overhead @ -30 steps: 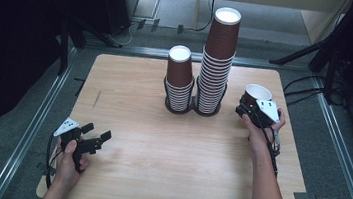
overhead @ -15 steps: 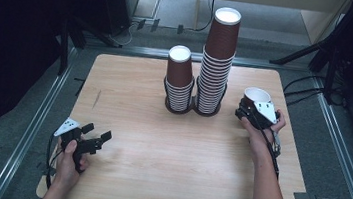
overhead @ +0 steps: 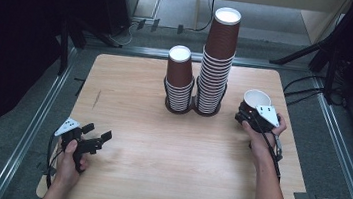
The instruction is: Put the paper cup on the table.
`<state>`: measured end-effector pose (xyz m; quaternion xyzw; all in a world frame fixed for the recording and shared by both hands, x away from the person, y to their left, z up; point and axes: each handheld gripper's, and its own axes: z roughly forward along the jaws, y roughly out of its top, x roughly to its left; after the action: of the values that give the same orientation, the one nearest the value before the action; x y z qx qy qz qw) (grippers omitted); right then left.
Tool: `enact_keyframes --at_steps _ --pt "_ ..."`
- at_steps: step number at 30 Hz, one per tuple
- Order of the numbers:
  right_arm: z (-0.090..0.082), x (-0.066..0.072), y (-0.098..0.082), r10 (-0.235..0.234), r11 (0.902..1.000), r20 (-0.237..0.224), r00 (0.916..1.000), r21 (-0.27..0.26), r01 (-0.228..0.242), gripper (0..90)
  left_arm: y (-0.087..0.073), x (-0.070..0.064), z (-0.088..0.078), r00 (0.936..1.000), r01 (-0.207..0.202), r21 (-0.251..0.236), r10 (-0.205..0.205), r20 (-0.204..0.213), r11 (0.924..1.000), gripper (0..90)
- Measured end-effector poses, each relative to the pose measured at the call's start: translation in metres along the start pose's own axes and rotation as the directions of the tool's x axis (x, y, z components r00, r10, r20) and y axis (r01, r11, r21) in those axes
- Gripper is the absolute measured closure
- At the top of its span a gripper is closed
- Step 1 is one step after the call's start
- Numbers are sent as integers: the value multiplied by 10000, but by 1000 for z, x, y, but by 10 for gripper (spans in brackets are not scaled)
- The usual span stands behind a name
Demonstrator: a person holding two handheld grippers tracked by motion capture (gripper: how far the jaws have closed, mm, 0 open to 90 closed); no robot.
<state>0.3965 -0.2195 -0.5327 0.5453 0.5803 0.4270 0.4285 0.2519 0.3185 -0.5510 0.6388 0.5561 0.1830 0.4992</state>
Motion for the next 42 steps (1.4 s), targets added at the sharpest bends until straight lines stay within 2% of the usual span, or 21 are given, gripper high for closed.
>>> enact_keyframes --at_steps 3,6,10,12,20,24,42 --pt "-3 -1 -1 -114 9999 -15 9999 -54 114 99 0 0 0 10000 -2 16 2 -25 10000 60" --pt "-5 -2 0 -22 9999 -139 9999 -133 20 82 0 0 0 10000 -32 44 32 -31 10000 60" --pt "-8 -3 2 136 9997 -380 9992 -190 -143 29 0 0 0 10000 -39 53 40 -30 10000 60" --pt "-10 -3 3 66 9999 -485 9988 -122 -72 0 0 0 0 10000 -31 60 31 -21 10000 60" --pt "-19 -3 9 151 9998 -422 9990 -112 -156 0 0 0 0 10000 27 50 -27 -10 10000 60" --pt "-27 -3 10 3 9998 -459 9989 -195 -12 0 0 0 0 10000 28 38 -28 -24 10000 60" --pt "-67 -10 7 143 9981 -640 9978 -582 -181 0 0 0 0 10000 -28 33 29 -86 10000 60"
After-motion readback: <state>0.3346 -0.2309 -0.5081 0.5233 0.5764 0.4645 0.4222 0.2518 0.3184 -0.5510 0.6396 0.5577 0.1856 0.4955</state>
